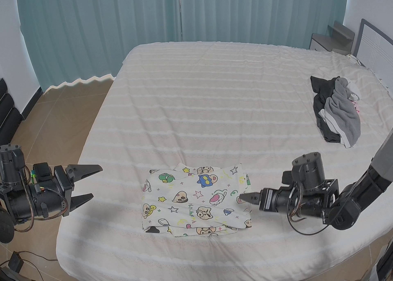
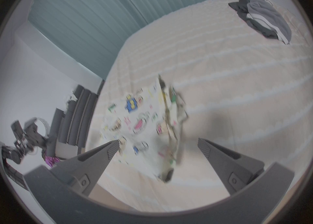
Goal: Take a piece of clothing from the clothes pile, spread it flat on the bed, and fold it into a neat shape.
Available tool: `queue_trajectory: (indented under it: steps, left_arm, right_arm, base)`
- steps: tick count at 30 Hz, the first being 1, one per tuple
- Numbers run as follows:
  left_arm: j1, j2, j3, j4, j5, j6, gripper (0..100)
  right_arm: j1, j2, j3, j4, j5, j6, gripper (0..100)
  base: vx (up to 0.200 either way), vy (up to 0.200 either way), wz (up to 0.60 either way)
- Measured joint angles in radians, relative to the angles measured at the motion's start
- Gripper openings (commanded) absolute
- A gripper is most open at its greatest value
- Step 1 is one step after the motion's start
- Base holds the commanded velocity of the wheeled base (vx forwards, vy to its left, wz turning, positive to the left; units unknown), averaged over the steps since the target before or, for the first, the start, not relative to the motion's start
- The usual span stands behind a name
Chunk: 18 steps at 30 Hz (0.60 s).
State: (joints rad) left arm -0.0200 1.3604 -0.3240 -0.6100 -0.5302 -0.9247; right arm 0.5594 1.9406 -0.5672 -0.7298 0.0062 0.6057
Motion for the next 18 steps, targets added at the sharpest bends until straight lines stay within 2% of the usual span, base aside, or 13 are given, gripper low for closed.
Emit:
queue_trajectory:
  steps: [8, 18]
  left_arm:
    - [0.0, 0.0, 0.0, 0.0, -0.003, -0.001, 100]
    - [-0.004, 0.0, 0.002, 0.0, -0.005, -0.001, 100]
  right_arm:
    - [-0.046, 0.019, -0.217, 0.097, 0.02, 0.003, 100]
    - [-0.063, 0.227, -0.559, 0.274, 0.02, -0.008, 100]
  base:
    - [0.0, 0.0, 0.0]
    - [0.0, 0.0, 0.0]
